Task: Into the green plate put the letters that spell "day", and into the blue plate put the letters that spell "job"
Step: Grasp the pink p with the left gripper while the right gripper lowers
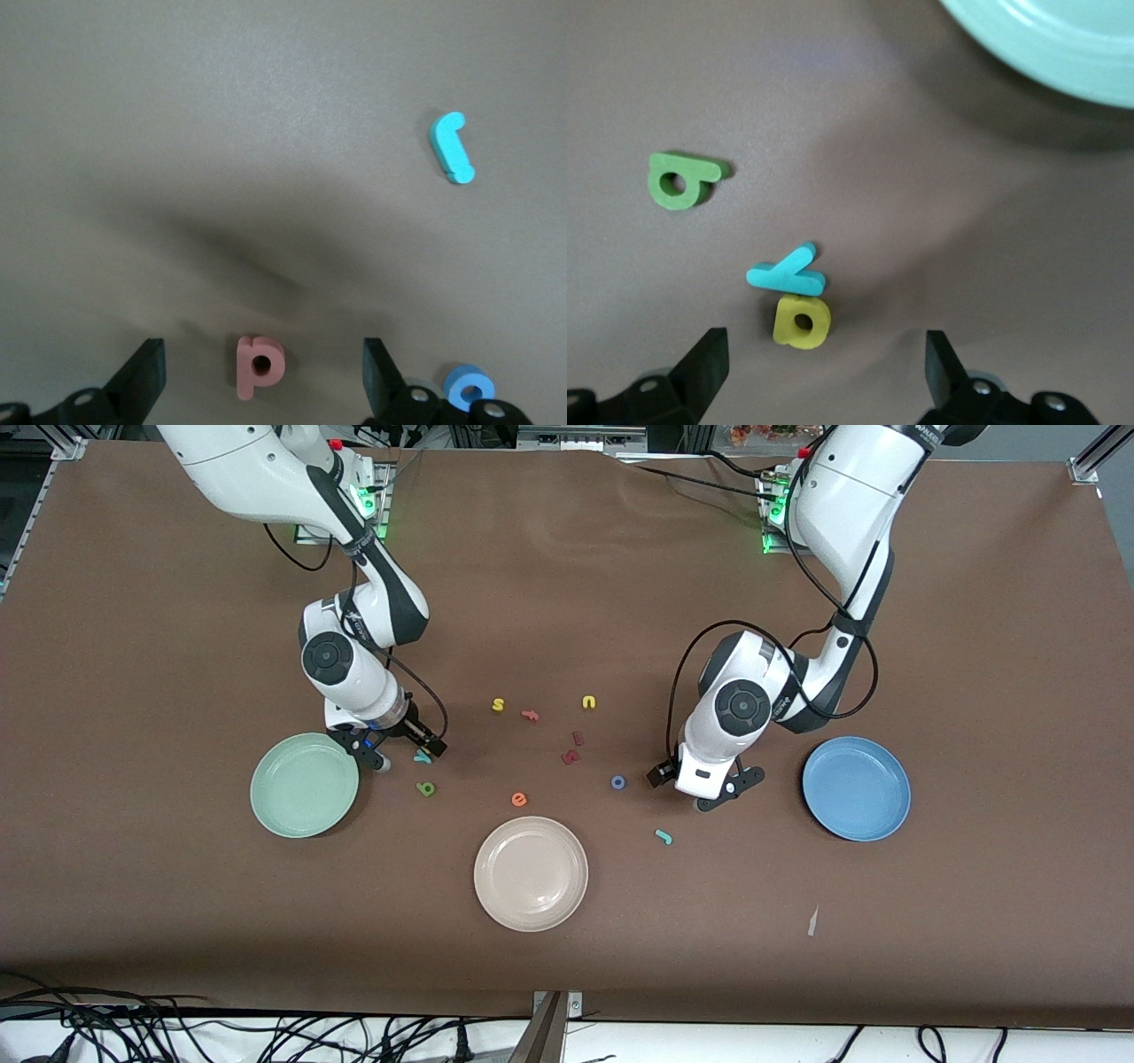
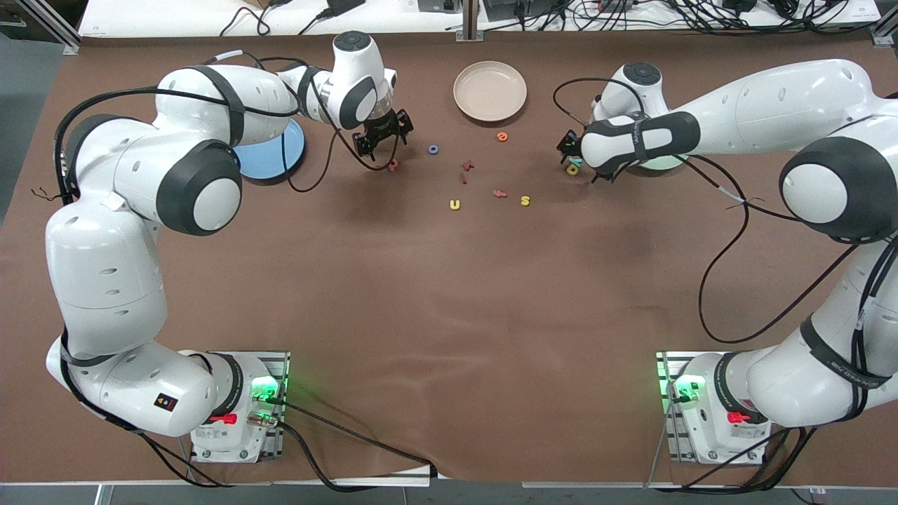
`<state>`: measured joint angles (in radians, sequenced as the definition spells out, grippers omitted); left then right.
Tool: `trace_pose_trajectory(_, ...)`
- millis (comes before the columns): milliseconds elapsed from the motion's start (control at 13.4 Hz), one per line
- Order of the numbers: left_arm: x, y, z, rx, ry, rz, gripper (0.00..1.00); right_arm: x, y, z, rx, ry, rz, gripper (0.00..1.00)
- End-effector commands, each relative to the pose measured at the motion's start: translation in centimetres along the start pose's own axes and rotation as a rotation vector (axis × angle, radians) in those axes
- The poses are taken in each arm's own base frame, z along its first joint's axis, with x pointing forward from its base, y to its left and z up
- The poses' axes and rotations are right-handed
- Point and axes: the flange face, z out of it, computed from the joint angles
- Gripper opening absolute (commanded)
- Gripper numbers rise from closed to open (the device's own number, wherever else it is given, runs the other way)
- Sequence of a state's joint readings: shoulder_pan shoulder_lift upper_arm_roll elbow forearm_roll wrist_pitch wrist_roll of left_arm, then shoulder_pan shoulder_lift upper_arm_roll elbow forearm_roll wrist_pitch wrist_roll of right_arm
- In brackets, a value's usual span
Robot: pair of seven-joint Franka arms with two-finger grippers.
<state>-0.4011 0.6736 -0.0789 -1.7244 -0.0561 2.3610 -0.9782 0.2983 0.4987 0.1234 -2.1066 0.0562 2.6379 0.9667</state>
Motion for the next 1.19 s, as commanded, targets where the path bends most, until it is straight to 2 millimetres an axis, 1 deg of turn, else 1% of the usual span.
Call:
trace_pose_trajectory(0, -0.7, 1.0, 0.5, 0.011, 0.022, -0.037, 0.88, -0.7, -0.3, 0.8, 0.024, 0.004, 0.010, 0.98)
trace_pose_trajectory(75, -0.8, 1.0, 0.8, 0.014, 0.020, -0.047, 0.82, -0.7, -0.3, 1.2, 0.020, 0.000, 0.011, 0.98)
trace_pose_trajectory(149, -1.0, 1.1, 1.5, 0.009, 0.024, -0.063, 0.78, -0.6, -0.3, 1.3, 0.021, 0.002, 0.013, 0.98)
trace_pose_trajectory(298, -1.3, 1.2, 2.0, 0.007, 0.025, -0.075, 0.69, -0.6, -0.2, 1.6, 0.019, 0.000, 0.012, 0.97)
trace_pose_trajectory(522, -1.5, 1.2, 2.1, 0.008, 0.025, -0.081, 0.55, -0.6, -0.3, 1.6, 0.020, 0.001, 0.012, 0.88)
trace_pose_trajectory(596, -1.7, 1.3, 2.2, 0.008, 0.025, -0.084, 0.50, -0.6, -0.2, 1.8, 0.017, -0.002, 0.012, 0.85)
trace_pose_trajectory(671, -1.8, 1.3, 2.2, 0.011, 0.023, -0.083, 0.41, -0.6, -0.2, 1.8, 0.020, 0.000, 0.012, 0.78)
trace_pose_trajectory(895, -1.7, 1.2, 2.2, 0.012, 0.024, -0.084, 0.06, -0.7, -0.2, 2.0, 0.020, 0.001, 0.005, 0.56)
trace_pose_trajectory(969, -1.7, 1.2, 2.2, 0.013, 0.023, -0.081, 0.00, -0.7, -0.2, 2.0, 0.020, 0.001, 0.005, 0.53)
trace_pose_trajectory(1044, -1.6, 1.1, 2.1, 0.019, 0.021, -0.077, 0.00, -0.6, -0.2, 1.9, 0.021, 0.002, 0.007, 0.50)
trace_pose_trajectory(1118, -0.9, 0.9, 1.3, 0.029, 0.022, -0.076, 0.00, -0.6, -0.2, 1.9, 0.021, 0.003, 0.002, 0.50)
